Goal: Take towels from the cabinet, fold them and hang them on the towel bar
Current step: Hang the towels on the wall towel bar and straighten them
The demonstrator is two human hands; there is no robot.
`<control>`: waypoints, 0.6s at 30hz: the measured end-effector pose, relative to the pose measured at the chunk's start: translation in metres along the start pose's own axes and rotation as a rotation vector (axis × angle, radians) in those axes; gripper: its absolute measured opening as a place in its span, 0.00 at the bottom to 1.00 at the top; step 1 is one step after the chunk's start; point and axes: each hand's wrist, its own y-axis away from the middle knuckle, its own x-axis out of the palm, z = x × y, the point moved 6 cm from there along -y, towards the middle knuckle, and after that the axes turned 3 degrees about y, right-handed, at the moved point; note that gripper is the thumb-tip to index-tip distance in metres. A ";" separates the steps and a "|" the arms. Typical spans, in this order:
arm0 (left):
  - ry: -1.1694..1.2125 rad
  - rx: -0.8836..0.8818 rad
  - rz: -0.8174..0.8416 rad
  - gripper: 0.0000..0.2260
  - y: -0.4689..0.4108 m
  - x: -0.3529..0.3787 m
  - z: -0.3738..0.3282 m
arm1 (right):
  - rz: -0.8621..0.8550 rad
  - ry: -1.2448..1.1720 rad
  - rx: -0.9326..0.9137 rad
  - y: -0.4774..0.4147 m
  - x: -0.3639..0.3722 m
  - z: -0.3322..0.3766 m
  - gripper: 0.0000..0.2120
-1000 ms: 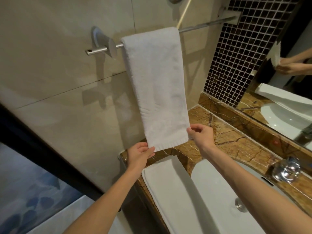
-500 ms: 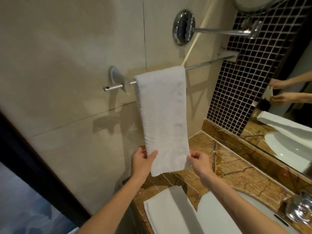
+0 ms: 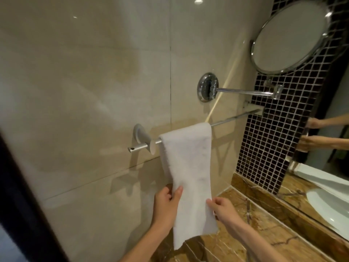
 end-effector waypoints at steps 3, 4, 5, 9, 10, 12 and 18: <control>-0.008 -0.001 -0.005 0.15 -0.002 0.000 -0.004 | 0.003 0.024 0.001 -0.001 0.000 0.007 0.13; -0.005 0.005 -0.006 0.13 -0.002 -0.001 -0.006 | 0.003 0.030 0.006 -0.001 -0.001 0.007 0.13; 0.002 0.005 -0.007 0.11 -0.002 -0.001 -0.008 | -0.001 0.035 0.008 -0.002 -0.001 0.006 0.12; 0.058 -0.002 0.001 0.05 -0.001 -0.003 -0.014 | 0.001 0.024 -0.002 0.000 -0.001 0.004 0.09; 0.067 -0.007 0.003 0.05 -0.002 -0.003 -0.013 | 0.006 0.021 -0.008 0.000 0.000 0.004 0.09; 0.078 -0.014 0.003 0.05 -0.002 -0.004 -0.012 | 0.034 0.019 -0.011 0.001 0.002 0.004 0.10; 0.093 -0.012 0.006 0.04 0.001 -0.005 -0.015 | 0.033 0.004 0.011 0.004 0.004 0.003 0.09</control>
